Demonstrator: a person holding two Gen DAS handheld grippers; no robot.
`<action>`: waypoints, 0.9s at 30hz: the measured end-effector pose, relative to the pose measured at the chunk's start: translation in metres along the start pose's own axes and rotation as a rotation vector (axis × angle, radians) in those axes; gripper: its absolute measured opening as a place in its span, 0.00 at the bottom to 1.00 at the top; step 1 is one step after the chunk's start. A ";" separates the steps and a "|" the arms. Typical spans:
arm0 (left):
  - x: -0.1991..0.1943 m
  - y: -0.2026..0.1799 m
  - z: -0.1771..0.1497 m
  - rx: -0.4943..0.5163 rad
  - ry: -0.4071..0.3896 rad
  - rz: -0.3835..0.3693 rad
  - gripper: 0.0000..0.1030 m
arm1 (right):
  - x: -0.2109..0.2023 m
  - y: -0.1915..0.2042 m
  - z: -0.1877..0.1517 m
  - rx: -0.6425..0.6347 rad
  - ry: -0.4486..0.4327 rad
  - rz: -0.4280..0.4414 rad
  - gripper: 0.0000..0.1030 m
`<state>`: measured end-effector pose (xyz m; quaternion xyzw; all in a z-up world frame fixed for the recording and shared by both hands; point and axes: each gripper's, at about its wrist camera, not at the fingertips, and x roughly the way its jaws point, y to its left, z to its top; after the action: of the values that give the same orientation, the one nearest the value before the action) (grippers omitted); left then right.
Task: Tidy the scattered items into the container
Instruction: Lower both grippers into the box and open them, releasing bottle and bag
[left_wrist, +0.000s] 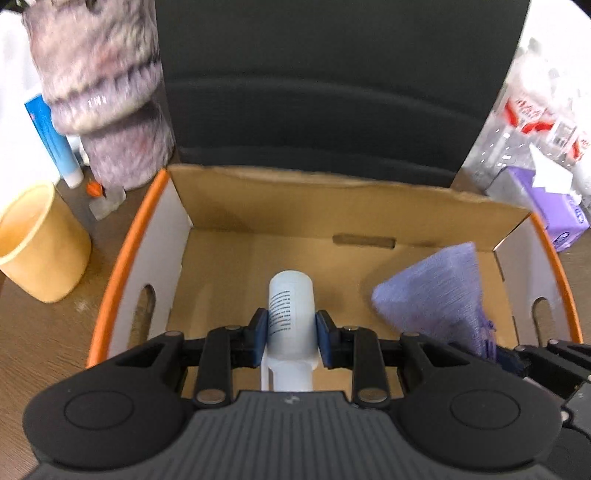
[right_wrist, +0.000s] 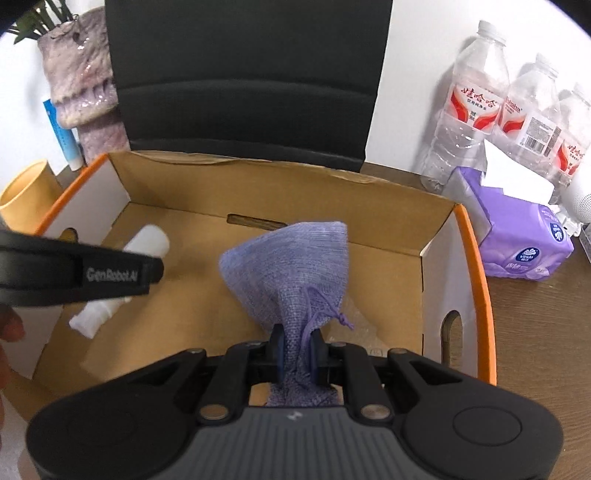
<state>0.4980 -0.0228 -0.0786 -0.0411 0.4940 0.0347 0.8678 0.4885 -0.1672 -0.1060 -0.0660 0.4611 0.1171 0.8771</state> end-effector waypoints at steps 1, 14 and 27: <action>0.004 0.001 0.000 -0.004 0.013 0.004 0.28 | 0.001 -0.001 0.001 -0.001 0.004 0.000 0.12; -0.015 0.007 0.005 -0.030 -0.042 0.006 0.69 | -0.003 -0.020 0.005 0.067 -0.007 0.020 0.79; -0.071 0.017 -0.001 -0.064 -0.133 -0.012 1.00 | -0.055 -0.014 0.000 0.057 -0.095 0.045 1.00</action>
<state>0.4586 -0.0077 -0.0185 -0.0693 0.4337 0.0477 0.8971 0.4619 -0.1882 -0.0603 -0.0251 0.4233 0.1268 0.8967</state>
